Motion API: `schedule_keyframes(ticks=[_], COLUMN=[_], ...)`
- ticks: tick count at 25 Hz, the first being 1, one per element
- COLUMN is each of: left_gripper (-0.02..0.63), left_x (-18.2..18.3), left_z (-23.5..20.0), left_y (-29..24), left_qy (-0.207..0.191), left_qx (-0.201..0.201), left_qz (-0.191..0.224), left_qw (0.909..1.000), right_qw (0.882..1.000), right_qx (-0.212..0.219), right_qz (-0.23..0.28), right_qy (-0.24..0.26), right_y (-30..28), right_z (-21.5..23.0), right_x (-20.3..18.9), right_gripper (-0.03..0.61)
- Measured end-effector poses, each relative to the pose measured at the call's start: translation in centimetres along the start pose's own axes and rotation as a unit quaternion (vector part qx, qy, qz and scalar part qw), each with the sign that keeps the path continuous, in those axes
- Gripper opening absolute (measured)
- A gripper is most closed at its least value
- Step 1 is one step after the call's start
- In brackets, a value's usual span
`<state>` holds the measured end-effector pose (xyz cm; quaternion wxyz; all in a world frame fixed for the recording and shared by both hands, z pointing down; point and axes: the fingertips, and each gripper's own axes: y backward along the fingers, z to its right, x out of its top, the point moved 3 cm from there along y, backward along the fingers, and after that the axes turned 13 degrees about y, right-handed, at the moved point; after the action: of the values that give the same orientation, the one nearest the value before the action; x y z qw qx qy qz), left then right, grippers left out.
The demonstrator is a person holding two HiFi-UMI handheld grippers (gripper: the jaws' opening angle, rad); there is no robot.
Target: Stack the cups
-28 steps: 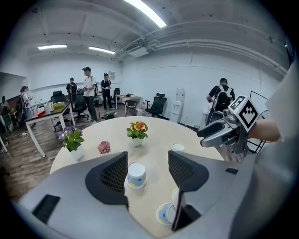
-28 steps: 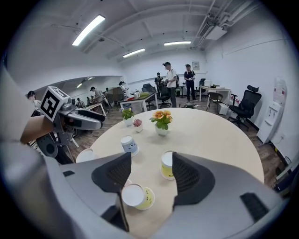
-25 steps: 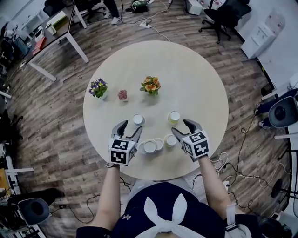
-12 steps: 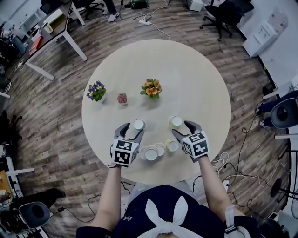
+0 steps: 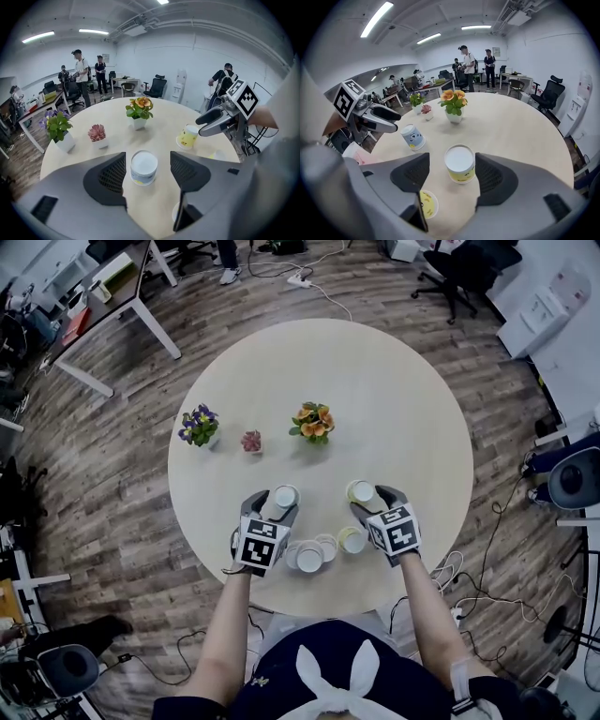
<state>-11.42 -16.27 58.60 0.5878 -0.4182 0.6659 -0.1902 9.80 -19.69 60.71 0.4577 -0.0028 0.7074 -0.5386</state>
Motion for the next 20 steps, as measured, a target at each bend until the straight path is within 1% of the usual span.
schedule_keyframes(ticks=[8, 12, 20], left_gripper=[0.288, 0.288, 0.288], left_x=[-1.1, -1.2, -1.3], left_z=[-0.6, -0.9, -1.5], left_y=[-2.1, -2.9, -4.1], left_qy=[0.012, 0.002, 0.007], left_qx=[0.007, 0.014, 0.02], left_qz=[-0.027, -0.03, -0.038], left_qw=[0.9995, 0.9994, 0.9991], right_qw=[1.0, 1.0, 0.999], right_qx=[-0.01, -0.014, -0.018], right_qz=[-0.022, -0.023, -0.03], right_qy=[0.016, 0.014, 0.017], right_y=[-1.5, -2.0, -2.7], right_z=[0.1, 0.2, 0.4], right_x=[-0.7, -0.9, -1.2], right_gripper=[0.31, 0.308, 0.302])
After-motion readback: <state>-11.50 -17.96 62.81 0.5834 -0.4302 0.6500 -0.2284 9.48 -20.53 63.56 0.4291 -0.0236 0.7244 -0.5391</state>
